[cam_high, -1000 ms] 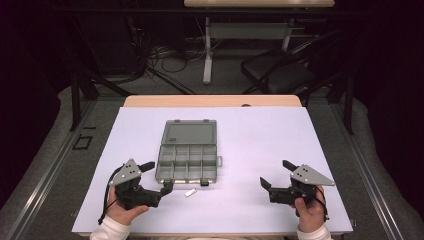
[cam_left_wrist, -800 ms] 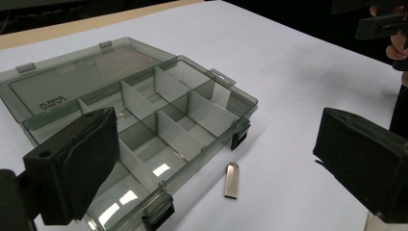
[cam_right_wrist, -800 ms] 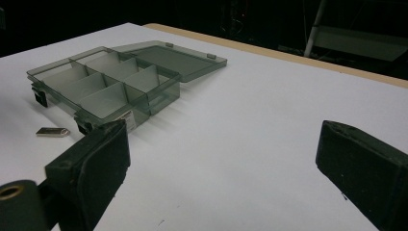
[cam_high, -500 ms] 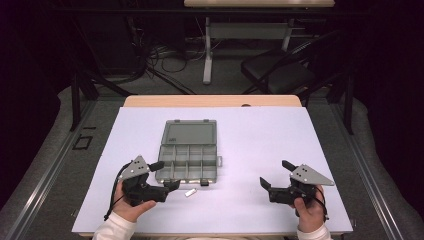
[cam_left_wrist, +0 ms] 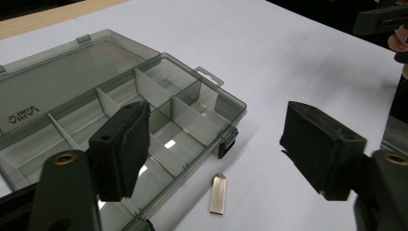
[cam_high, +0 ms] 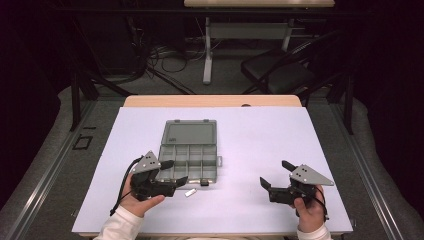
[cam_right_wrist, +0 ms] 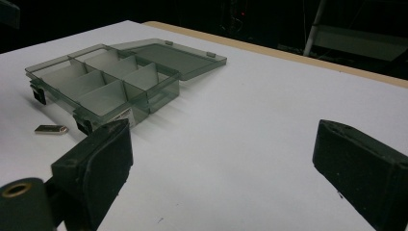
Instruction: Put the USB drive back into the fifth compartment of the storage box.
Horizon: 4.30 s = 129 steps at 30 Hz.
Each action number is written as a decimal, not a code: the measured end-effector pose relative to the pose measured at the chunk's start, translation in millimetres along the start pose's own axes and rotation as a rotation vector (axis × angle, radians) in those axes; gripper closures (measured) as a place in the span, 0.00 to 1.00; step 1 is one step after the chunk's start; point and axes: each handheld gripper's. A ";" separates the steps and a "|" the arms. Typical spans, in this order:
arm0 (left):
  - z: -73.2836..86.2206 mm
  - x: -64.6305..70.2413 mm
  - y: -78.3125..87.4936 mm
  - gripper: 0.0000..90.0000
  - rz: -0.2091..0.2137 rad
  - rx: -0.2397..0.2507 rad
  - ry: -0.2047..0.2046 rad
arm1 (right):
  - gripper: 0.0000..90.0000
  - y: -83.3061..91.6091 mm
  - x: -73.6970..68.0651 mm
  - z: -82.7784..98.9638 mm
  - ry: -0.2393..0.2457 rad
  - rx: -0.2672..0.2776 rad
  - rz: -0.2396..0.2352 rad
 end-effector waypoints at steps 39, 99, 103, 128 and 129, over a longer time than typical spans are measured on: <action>15.5 7.0 -29.9 0.48 0.002 -0.100 -0.011 | 0.08 -2.1 -1.1 1.2 0.033 -0.018 0.001; 35.4 14.4 -63.6 0.74 0.025 -0.329 -0.122 | 0.13 -4.8 -1.9 3.6 0.056 -0.046 -0.010; 34.9 15.8 -65.3 0.75 0.020 -0.336 -0.137 | 0.13 -4.9 -2.3 3.7 0.055 -0.049 -0.011; 35.9 19.7 -74.8 0.80 -0.007 -0.378 -0.189 | 0.13 -5.0 -2.3 3.9 0.057 -0.053 -0.015; 36.0 19.7 -75.1 0.80 -0.007 -0.378 -0.189 | 0.13 -5.0 -2.1 3.9 0.060 -0.053 -0.015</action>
Point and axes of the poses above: each handheld gripper's, and its own axes: y roughly backward along the jaws, z roughly out of its underside, x roughly to its right, and after that the axes turned 4 degrees about -y, right-handed
